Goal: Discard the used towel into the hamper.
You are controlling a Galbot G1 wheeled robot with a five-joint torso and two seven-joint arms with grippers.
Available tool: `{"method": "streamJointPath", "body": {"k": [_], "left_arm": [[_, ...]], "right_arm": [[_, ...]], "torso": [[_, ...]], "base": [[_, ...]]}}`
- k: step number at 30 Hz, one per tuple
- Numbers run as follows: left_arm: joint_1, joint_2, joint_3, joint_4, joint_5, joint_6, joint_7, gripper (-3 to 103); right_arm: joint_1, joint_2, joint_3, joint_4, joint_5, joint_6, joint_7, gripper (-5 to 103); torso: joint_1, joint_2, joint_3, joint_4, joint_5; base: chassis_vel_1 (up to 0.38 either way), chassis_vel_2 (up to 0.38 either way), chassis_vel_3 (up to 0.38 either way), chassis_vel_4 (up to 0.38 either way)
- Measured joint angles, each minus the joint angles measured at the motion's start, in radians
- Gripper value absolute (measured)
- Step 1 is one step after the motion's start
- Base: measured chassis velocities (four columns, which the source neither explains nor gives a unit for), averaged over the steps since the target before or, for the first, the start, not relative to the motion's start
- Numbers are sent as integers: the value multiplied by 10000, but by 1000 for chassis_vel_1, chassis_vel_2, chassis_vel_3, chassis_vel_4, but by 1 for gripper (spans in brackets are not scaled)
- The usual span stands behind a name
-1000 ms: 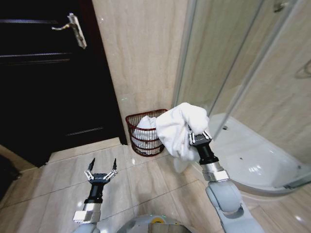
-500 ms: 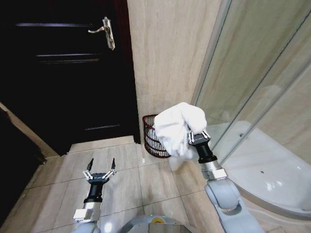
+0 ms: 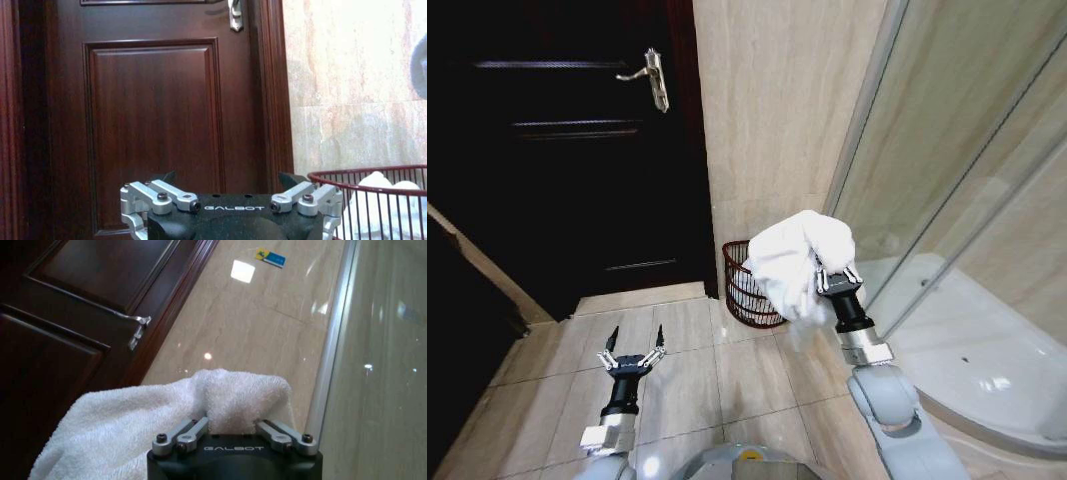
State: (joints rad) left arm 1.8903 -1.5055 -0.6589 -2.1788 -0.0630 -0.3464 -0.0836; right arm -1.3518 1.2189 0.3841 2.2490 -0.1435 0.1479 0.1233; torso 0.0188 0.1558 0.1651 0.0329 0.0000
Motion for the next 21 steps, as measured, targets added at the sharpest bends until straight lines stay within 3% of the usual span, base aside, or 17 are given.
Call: {"method": "streamJointPath", "body": {"k": [21], "left_arm": [[-11, -43, -3, 13, 12, 11, 32, 100]], "right_arm": [[95, -24, 16, -34, 198, -161, -133, 13]], "torso": [[216, 835, 622, 1, 1]], "base": [[-3, 4, 6, -3]]}}
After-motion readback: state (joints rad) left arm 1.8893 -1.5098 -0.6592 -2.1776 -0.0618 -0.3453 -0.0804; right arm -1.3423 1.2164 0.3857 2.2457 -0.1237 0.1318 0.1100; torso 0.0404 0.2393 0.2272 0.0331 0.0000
